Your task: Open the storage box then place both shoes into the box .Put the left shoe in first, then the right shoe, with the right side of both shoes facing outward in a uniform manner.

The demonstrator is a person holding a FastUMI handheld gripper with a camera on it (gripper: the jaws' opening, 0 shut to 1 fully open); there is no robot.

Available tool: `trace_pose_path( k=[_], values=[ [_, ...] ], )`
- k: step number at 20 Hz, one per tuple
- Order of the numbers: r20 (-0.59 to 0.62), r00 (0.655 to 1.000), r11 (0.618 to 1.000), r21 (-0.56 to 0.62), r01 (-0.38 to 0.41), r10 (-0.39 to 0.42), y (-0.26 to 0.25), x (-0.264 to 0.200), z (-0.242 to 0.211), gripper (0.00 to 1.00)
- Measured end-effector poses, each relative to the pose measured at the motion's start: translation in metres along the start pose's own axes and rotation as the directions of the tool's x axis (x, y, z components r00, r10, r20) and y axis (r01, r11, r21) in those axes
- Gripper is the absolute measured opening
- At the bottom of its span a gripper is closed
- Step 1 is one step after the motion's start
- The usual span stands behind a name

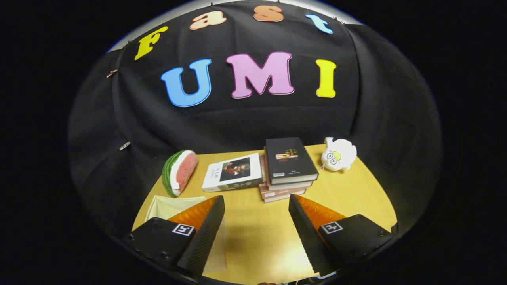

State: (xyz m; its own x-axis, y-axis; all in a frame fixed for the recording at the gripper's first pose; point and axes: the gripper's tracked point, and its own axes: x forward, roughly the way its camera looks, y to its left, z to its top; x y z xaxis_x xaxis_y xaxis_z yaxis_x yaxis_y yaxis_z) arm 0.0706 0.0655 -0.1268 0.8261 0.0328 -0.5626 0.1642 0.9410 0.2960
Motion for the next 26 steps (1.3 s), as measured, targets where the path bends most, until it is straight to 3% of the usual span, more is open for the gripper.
trace_pose_path(
  k=[6, 12, 20, 26],
  values=[
    [0.187, 0.979, 0.996, -0.019, 0.09, -0.085, -0.066, -0.032, 0.036, 0.99],
    [0.341, 0.933, 0.987, -0.065, 0.15, -0.119, -0.106, -0.086, 0.066, 0.99],
    [0.451, 0.876, 0.974, -0.054, 0.218, -0.171, -0.139, -0.124, 0.087, 0.99],
    [0.427, 0.883, 0.966, -0.071, 0.249, -0.196, -0.157, -0.12, 0.072, 0.98]
  ],
)
